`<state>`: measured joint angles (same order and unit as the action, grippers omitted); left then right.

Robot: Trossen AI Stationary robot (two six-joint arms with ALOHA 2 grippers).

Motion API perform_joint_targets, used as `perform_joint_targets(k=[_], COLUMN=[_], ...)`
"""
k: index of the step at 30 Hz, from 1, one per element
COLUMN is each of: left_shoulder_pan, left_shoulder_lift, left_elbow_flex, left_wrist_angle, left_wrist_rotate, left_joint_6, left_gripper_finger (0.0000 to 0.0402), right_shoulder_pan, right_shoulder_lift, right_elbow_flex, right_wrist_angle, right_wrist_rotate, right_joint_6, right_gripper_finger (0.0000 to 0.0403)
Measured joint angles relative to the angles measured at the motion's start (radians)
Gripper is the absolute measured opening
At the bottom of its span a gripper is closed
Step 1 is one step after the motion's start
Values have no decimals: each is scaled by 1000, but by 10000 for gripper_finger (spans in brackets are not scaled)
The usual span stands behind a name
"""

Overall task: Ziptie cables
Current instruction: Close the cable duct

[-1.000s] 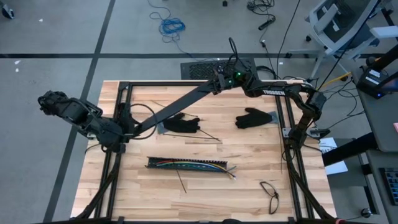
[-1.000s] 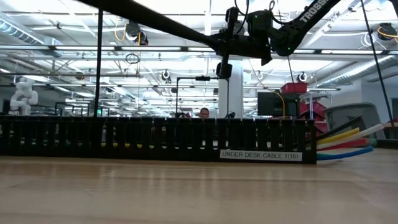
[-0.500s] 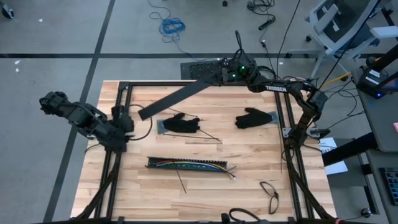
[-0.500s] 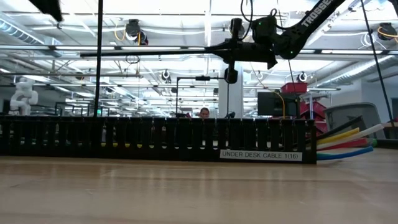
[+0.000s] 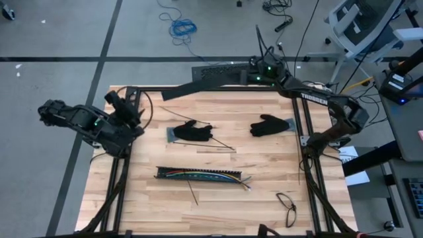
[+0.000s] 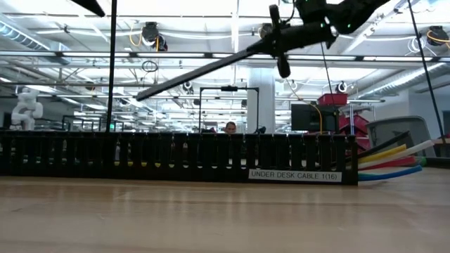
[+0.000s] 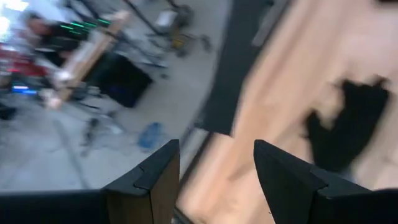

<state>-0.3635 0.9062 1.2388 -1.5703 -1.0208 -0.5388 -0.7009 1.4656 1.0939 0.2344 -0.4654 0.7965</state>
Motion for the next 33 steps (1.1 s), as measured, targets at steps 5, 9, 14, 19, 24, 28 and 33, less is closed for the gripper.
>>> perform_joint_targets(k=[5,9,14,19,24,28,33], left_shoulder_pan=[48,69,168,354,515,613,671], left_shoulder_lift=[-9,-65,-131,-113,-108,-107,-91], left_elbow_flex=[-45,-162,-323,-348,-314,-300,-300], left_wrist_angle=[74,225,420,525,617,629,639], left_wrist_rotate=[-122,-118,144,379,493,616,651], left_joint_6=[-4,70,357,617,783,885,945], left_gripper_finger=[202,202,202,202,202,202,202], right_shoulder_pan=[89,192,287,397,529,592,633], right_shoulder_lift=[-46,-50,-52,-51,-51,-50,-59], right_elbow_flex=[0,0,0,0,0,-13,-141], right_wrist_angle=[-46,-146,-130,-147,-218,-326,-226], right_wrist_rotate=[195,360,480,562,740,814,860], right_joint_6=[50,67,64,81,122,181,335], right_gripper_finger=[1,1,1,0,0,0,0])
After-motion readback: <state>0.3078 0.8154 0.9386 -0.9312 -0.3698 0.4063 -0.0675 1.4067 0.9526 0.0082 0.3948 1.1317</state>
